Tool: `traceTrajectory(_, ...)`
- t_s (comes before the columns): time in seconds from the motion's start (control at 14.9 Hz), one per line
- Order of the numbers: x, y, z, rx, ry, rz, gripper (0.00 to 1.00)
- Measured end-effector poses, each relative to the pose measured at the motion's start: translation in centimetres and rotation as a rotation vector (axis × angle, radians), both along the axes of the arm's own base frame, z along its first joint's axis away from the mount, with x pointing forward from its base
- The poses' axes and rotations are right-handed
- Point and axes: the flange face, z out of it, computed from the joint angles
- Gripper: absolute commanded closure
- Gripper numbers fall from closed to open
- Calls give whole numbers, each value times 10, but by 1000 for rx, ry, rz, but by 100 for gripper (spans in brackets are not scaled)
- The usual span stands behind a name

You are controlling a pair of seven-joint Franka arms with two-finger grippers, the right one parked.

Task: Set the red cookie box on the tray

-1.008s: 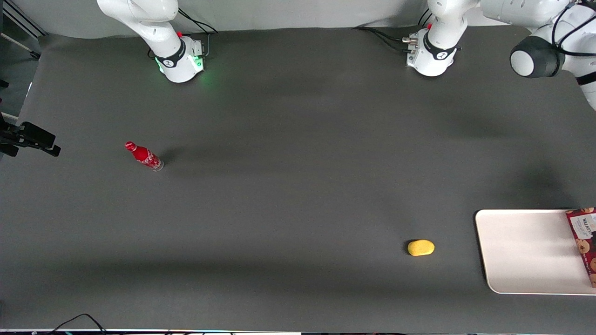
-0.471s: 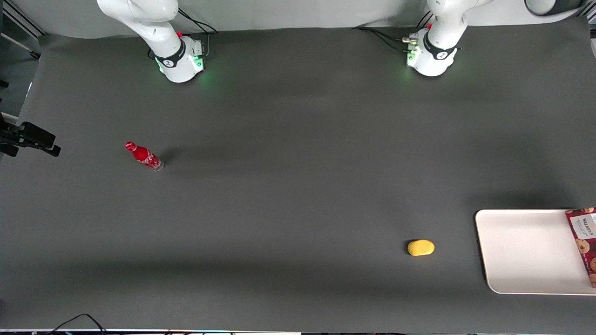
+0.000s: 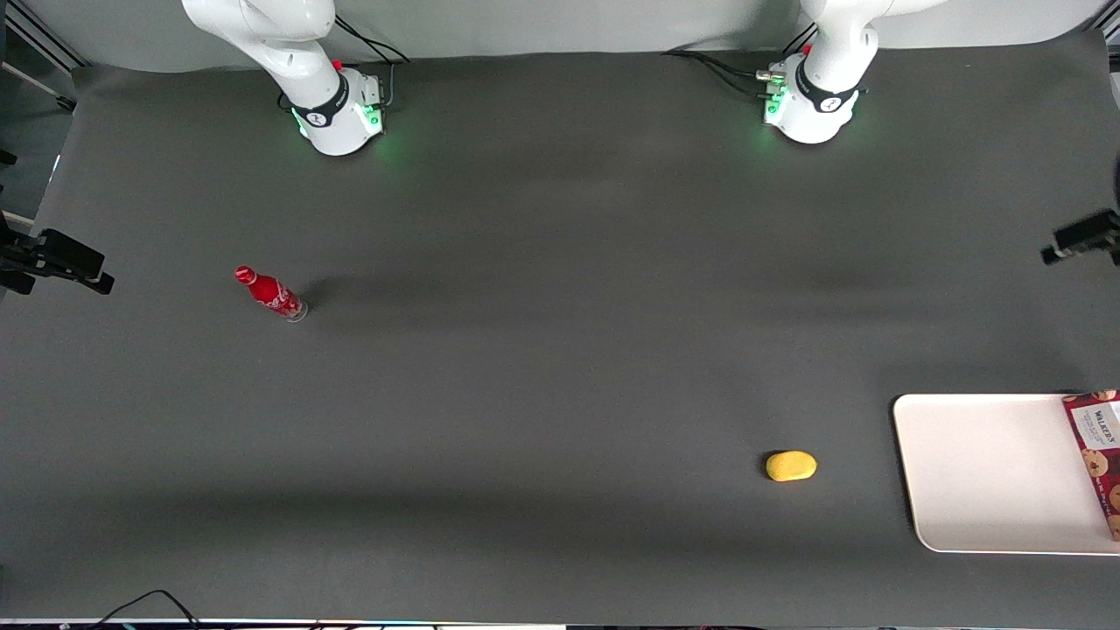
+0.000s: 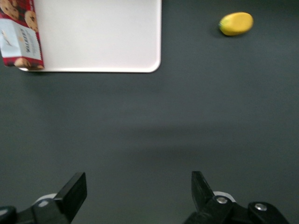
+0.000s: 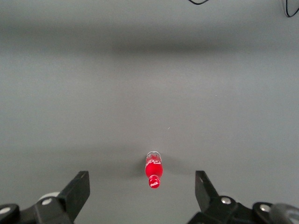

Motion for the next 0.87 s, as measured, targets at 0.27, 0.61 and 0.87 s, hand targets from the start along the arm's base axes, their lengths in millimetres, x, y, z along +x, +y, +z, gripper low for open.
traceTrajectory(0.27, -49, -88, 37, 35, -16, -18, 0)
traceTrajectory(0.61, -68, -137, 56, 107, -27, -19, 0)
traceTrajectory(0.87, -69, -141, 57, 133, -29, -26, 0)
